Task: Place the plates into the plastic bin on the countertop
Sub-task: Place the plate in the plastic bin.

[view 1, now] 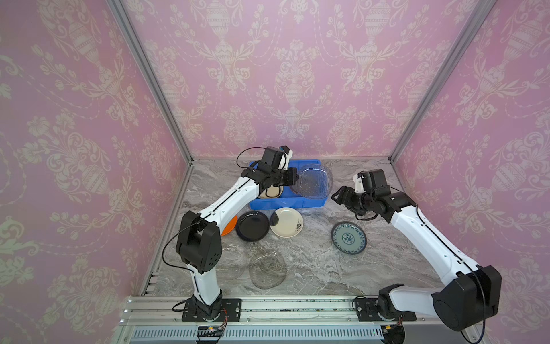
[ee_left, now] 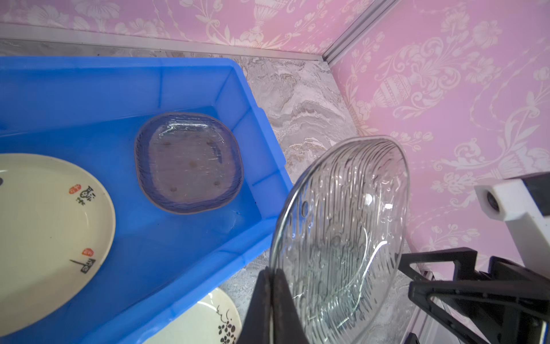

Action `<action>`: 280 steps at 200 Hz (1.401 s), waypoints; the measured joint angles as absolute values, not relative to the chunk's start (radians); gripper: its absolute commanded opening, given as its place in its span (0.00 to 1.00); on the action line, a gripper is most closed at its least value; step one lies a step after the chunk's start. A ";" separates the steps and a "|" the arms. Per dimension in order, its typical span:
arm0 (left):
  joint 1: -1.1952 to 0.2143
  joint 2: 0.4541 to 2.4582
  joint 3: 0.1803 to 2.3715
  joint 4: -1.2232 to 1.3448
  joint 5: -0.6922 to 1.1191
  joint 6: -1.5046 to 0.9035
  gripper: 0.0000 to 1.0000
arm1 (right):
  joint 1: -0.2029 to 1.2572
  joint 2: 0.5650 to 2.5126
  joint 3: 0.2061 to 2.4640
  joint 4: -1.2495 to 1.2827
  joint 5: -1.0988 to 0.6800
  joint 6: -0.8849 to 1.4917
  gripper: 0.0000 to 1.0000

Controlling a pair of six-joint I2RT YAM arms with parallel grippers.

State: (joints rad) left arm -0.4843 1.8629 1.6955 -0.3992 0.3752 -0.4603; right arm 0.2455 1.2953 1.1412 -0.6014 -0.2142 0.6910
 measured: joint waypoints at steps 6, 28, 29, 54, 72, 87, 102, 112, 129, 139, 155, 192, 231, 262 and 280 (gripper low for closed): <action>-0.476 1.895 1.741 -0.413 0.375 -0.457 0.00 | 0.241 1.296 1.147 -0.606 -0.216 0.691 0.75; -0.446 2.014 1.897 -0.471 0.376 -0.438 0.00 | 0.231 1.296 1.169 -0.599 -0.229 0.691 0.75; -0.445 2.017 1.903 -0.473 0.375 -0.438 0.00 | 0.231 1.296 1.169 -0.598 -0.230 0.691 0.75; -0.419 2.161 2.096 -0.570 0.376 -0.399 0.00 | 0.228 1.299 1.184 -0.588 -0.241 0.691 0.75; -0.406 2.263 2.247 -0.646 0.375 -0.373 0.00 | 0.223 1.303 1.184 -0.588 -0.247 0.691 0.75; -0.400 2.341 2.367 -0.711 0.375 -0.353 0.00 | 0.216 1.308 1.184 -0.588 -0.249 0.691 0.75; -0.399 2.412 2.475 -0.771 0.375 -0.339 0.00 | 0.212 1.312 1.185 -0.588 -0.252 0.691 0.75; -0.399 2.448 2.523 -0.801 0.375 -0.335 0.00 | 0.210 1.314 1.185 -0.588 -0.252 0.691 0.75; -0.399 2.482 2.544 -0.828 0.375 -0.332 0.00 | 0.209 1.316 1.186 -0.588 -0.252 0.691 0.75; -0.400 2.498 2.545 -0.842 0.373 -0.331 0.00 | 0.209 1.318 1.186 -0.588 -0.252 0.691 0.75; -0.399 2.523 2.545 -0.857 0.356 -0.329 0.00 | 0.209 1.321 1.186 -0.588 -0.253 0.691 0.75; -0.395 2.564 2.545 -0.862 0.329 -0.326 0.00 | 0.209 1.333 1.186 -0.587 -0.259 0.692 0.74; -0.385 2.613 2.565 -0.862 0.325 -0.326 0.00 | 0.209 1.339 1.185 -0.579 -0.259 0.702 0.74; -0.379 2.627 2.571 -0.861 0.326 -0.326 0.00 | 0.209 1.339 1.185 -0.576 -0.265 0.707 0.74; -0.376 2.636 2.589 -0.860 0.326 -0.326 0.01 | 0.209 1.338 1.172 -0.563 -0.266 0.707 0.74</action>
